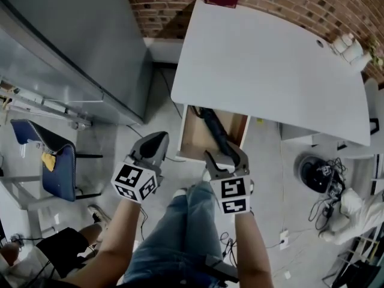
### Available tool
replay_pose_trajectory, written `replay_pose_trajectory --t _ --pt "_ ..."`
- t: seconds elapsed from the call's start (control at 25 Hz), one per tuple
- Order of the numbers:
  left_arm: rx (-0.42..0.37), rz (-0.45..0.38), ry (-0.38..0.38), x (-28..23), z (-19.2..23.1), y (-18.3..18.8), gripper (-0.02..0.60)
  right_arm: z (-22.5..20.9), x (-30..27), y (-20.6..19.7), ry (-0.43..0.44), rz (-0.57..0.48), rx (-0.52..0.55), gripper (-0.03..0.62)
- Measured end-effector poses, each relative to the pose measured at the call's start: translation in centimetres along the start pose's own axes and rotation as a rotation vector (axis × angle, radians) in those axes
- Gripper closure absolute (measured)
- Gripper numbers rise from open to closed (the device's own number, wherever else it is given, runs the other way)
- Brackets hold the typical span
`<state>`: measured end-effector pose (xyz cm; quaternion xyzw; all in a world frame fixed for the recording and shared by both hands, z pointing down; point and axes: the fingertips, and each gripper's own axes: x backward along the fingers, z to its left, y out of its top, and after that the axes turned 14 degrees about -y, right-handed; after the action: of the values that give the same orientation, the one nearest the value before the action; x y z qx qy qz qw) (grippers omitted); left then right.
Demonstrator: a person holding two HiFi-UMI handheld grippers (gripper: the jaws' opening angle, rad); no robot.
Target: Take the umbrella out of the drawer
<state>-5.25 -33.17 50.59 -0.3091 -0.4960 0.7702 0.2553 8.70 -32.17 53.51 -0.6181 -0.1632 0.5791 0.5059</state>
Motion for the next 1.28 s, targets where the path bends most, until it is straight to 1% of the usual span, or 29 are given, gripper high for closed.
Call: replay_pose_trajectory --t 0.08,0.16,0.28,0.44,0.72,0.84,1.04,1.16,1.28 --pt "0.007 0.007 -0.003 -0.8 0.4 -1.1 0.583 0.3 -1.5 -1.8 0.018 0.035 0.021 0.361" --pt "0.010 0.017 -0.005 -1.7 0.8 -2.3 0.583 0.3 -3.1 -3.5 0.027 0.057 0.020 0.361" --pt "0.012 0.036 0.000 -2.9 1.5 -4.3 0.583 -0.2 -5.2 -6.0 0.021 0.098 -0.002 0.362" --pt "0.036 0.056 0.007 -4.2 2.1 -7.0 0.583 -1.1 -7.8 -9.4 0.022 0.159 -0.023 0.357" --pt "0.050 0.096 0.011 -6.0 3.3 -10.7 0.583 -2.0 -13.0 -14.1 0.014 0.232 -0.004 0.353" --pt "0.077 0.099 0.019 -6.0 3.6 -12.0 0.583 -2.6 -15.1 -16.0 0.004 0.266 -0.002 0.346" --pt "0.103 0.100 0.044 -6.0 4.4 -13.5 0.583 -3.3 -18.2 -18.0 0.003 0.313 0.042 0.329" --pt "0.113 0.108 0.052 -6.1 4.8 -14.4 0.583 -3.2 -19.9 -19.6 0.012 0.363 0.049 0.324" --pt "0.115 0.121 0.053 -6.0 5.0 -15.2 0.583 -3.5 -21.3 -21.2 -0.003 0.421 0.061 0.314"
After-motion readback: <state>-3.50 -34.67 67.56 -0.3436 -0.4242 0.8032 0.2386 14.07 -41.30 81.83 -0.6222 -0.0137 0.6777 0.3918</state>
